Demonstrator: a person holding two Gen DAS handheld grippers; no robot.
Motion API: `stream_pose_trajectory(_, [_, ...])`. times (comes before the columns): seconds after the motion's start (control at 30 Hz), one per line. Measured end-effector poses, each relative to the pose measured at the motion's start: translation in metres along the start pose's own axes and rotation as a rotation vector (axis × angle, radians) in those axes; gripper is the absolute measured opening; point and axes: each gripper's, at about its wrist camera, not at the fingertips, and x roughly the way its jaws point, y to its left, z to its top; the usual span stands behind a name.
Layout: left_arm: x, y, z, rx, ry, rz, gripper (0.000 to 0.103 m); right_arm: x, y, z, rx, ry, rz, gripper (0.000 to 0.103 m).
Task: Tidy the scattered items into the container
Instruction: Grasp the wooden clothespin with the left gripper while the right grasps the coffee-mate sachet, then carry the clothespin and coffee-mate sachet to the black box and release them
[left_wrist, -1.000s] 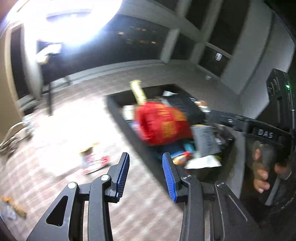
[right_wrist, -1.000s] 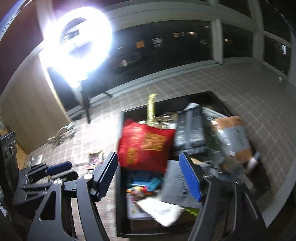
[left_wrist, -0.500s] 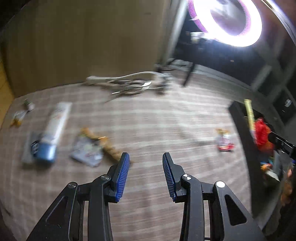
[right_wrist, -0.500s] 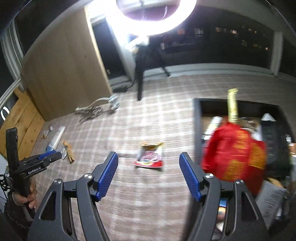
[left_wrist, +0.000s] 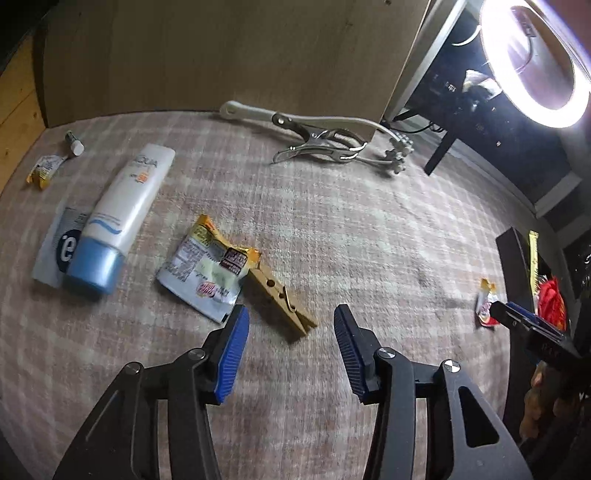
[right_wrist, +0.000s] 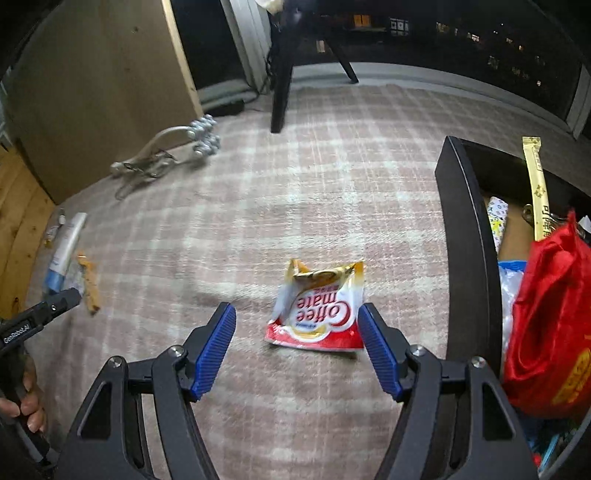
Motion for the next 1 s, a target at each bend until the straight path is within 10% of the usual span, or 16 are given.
stream_pose_trajectory(0.27, [0.022,-0.007,0.007,0.027,0.021,0.046,0.041,0.018,0.001,0.008,-0.026,0.034,-0.053,0.068])
stream_pose_trajectory(0.43, [0.024,-0.012,0.007,0.060,0.010,0.046,0.021,0.025,0.003,0.010,-0.046,0.041,-0.071,0.069])
stream_pose_trajectory(0.77, [0.021,-0.006,-0.002,0.058,-0.006,-0.022,0.013,0.013,-0.011,0.005,-0.015,0.006,0.042,0.017])
stream_pose_trajectory(1.0, [0.009,-0.014,-0.006,0.058,-0.020,-0.066,0.012,-0.002,-0.025,-0.007,0.046,-0.016,0.112,0.013])
